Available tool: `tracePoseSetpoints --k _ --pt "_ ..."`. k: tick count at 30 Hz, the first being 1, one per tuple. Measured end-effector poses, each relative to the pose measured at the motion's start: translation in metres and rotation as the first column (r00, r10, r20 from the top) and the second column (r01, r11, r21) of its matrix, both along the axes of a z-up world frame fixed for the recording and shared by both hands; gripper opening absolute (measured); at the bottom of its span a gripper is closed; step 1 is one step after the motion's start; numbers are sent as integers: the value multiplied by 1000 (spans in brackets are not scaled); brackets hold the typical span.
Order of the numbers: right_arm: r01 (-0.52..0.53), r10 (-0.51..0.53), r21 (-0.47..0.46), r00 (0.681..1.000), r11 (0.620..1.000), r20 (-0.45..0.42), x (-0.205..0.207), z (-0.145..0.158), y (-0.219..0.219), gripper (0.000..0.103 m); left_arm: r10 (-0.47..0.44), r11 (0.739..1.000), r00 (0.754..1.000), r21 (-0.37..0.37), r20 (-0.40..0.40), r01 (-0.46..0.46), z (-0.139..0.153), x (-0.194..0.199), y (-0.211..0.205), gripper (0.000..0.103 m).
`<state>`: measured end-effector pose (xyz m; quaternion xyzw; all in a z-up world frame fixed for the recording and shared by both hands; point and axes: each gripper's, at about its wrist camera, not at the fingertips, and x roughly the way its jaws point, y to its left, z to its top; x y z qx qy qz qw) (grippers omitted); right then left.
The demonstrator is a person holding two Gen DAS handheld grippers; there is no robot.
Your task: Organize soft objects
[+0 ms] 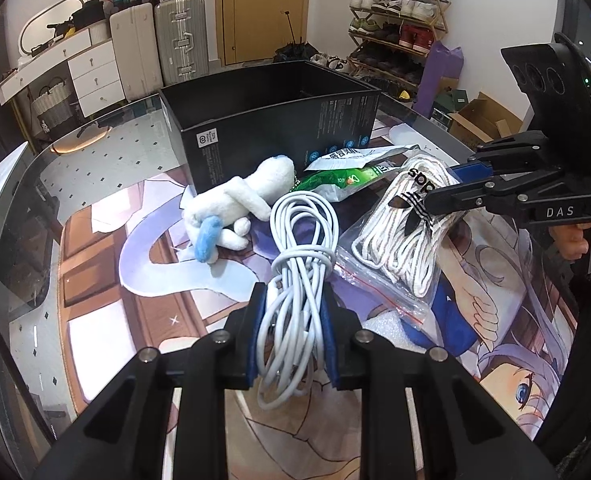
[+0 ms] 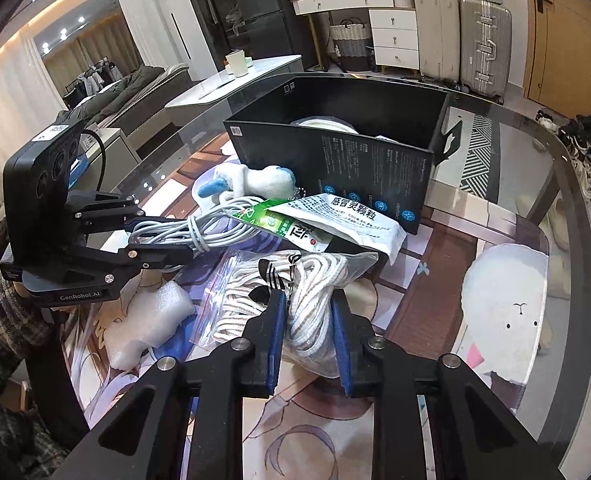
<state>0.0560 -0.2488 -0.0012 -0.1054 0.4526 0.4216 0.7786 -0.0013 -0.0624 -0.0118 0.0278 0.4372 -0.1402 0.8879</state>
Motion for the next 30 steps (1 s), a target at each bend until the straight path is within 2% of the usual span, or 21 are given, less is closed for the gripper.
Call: tracePoseSetpoints --k 4,30 --pt "23 -23 30 1000 999 -2 1 9 -11 21 9 1000 1000 -5 9 -9 3 0 1 23" --pt "83 -87 48 993 995 84 10 63 -47 21 51 998 997 32 50 -53 31 -9 8 23"
